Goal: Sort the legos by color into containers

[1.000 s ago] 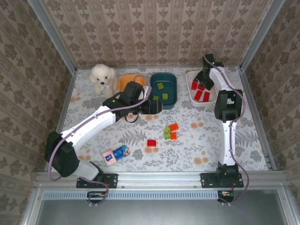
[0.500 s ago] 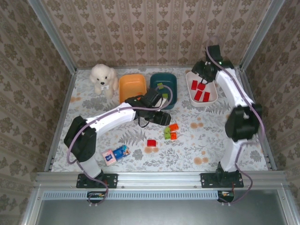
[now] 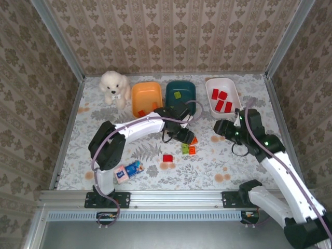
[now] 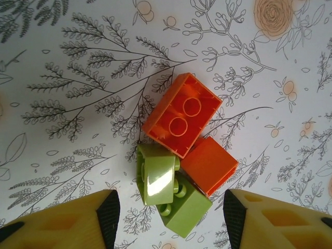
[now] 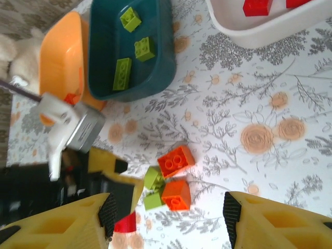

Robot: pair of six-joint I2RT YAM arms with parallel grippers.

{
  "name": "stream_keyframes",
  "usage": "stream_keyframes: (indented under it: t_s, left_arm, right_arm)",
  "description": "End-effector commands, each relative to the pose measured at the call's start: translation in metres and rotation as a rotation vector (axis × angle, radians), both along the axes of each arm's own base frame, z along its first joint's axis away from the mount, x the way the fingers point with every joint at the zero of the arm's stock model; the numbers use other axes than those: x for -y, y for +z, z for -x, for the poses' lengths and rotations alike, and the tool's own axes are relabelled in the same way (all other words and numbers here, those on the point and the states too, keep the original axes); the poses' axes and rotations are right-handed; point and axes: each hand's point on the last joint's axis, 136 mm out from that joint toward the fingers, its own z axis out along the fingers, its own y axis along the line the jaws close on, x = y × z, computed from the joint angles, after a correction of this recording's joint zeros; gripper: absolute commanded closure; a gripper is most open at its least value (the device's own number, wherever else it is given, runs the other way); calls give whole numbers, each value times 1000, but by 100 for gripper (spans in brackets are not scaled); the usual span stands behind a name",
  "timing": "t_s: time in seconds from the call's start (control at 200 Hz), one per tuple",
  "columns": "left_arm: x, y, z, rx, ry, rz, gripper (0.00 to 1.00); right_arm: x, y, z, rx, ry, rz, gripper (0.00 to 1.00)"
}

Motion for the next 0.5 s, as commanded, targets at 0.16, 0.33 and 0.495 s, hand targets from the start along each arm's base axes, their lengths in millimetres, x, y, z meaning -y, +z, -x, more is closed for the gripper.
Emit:
stream_keyframes:
  t_s: [0.16,0.33,0.495]
  left_arm:
    - [16,2,3,42,-99,-44,36]
    - [27,-3,-2,98,-185,-113,29]
    - [38,-15,-10,113,-237,-148,29]
  right_arm:
    - [-8,-12,31,-71,51,-60,41]
    - [-8,0,31,-38,66,-54,41]
    - [-5,15,39,7,64,-65,41]
